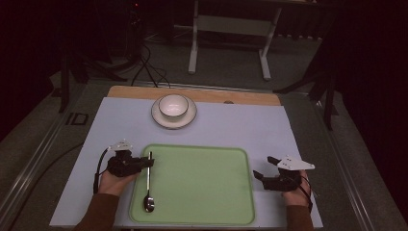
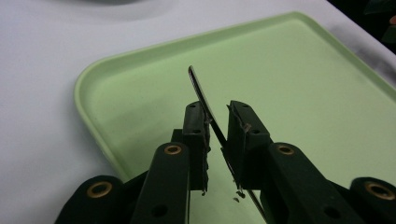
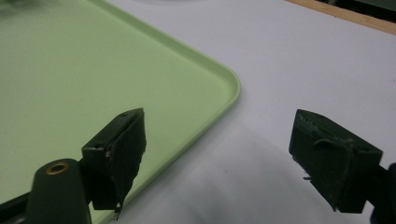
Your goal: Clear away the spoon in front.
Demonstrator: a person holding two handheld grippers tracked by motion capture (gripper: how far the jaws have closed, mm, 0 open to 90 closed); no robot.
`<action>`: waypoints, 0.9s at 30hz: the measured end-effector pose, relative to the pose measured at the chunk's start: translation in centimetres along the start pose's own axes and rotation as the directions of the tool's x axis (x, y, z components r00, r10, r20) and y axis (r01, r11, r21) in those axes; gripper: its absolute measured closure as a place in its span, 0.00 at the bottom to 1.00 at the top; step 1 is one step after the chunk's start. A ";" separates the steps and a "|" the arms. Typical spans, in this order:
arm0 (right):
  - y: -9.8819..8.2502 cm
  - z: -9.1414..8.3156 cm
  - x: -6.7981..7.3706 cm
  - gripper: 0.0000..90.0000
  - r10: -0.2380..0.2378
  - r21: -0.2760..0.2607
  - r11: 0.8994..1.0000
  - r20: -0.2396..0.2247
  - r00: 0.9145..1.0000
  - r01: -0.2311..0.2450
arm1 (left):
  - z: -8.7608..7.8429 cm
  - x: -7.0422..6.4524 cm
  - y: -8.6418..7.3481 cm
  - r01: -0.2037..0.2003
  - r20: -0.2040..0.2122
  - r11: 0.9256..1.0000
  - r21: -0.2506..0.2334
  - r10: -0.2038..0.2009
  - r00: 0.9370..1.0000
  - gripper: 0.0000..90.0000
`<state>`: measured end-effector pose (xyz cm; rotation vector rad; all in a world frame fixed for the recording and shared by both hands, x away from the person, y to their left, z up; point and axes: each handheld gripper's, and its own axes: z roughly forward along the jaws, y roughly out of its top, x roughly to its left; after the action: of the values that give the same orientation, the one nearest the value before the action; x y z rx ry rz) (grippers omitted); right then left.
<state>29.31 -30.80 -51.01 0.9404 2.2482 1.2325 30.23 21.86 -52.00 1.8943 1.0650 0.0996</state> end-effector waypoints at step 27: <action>0.0 0.0 0.0 0.20 -0.003 -0.002 1.000 0.001 1.000 0.003 | 1.1 0.0 -0.7 -0.010 -0.130 0.993 0.114 0.025 0.991 0.78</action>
<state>29.30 -30.79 -51.00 0.9368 2.2464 1.2321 30.27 21.26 -53.14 2.0223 1.1637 0.1790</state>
